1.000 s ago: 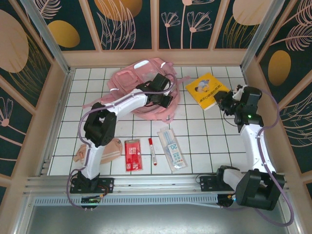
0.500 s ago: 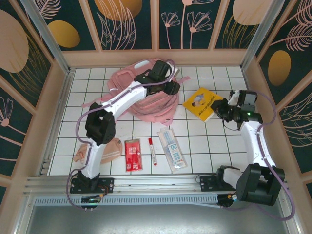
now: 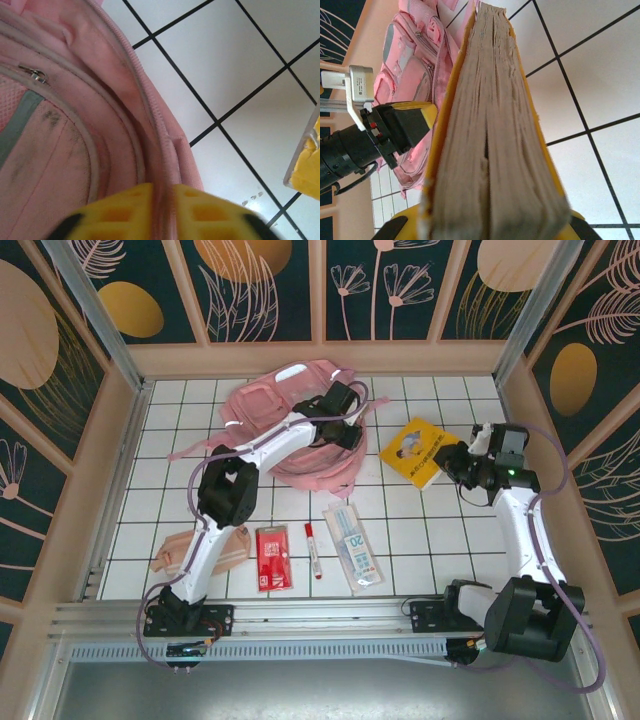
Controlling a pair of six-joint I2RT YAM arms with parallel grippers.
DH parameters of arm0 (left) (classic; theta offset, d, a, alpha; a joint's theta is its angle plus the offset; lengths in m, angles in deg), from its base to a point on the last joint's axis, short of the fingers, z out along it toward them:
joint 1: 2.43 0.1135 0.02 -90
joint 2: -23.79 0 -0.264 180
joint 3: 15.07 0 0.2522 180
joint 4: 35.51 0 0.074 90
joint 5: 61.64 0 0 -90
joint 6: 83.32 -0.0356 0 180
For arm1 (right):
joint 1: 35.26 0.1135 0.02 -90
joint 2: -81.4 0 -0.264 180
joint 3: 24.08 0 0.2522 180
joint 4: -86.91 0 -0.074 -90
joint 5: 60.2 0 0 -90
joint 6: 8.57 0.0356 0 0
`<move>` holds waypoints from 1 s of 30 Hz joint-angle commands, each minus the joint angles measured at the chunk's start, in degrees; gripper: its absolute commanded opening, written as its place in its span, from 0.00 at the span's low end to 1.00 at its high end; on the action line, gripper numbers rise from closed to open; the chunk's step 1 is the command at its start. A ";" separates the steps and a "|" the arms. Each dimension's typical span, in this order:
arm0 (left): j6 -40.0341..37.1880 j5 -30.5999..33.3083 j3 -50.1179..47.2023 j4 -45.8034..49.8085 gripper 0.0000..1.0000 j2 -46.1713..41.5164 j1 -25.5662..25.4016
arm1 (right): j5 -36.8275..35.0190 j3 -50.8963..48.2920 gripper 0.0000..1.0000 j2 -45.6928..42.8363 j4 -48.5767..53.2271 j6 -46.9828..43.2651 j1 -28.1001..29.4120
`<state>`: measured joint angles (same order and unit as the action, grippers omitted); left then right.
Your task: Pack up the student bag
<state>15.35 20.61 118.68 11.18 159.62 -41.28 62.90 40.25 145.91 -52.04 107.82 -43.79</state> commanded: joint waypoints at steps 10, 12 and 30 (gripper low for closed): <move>-1.90 -3.57 1.38 3.36 0.34 2.26 0.44 | 5.39 3.09 0.00 -1.19 -1.36 -0.55 -0.17; -2.03 -2.67 1.98 3.84 0.30 3.22 0.58 | 5.48 3.30 0.00 -1.18 -1.28 -0.81 -0.20; -18.70 20.01 16.43 1.73 0.00 -13.91 1.26 | 32.72 -4.31 0.00 1.98 -16.90 10.78 4.43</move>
<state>2.45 31.60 131.64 19.62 153.58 -40.19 87.57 35.05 146.56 -61.16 116.15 -41.67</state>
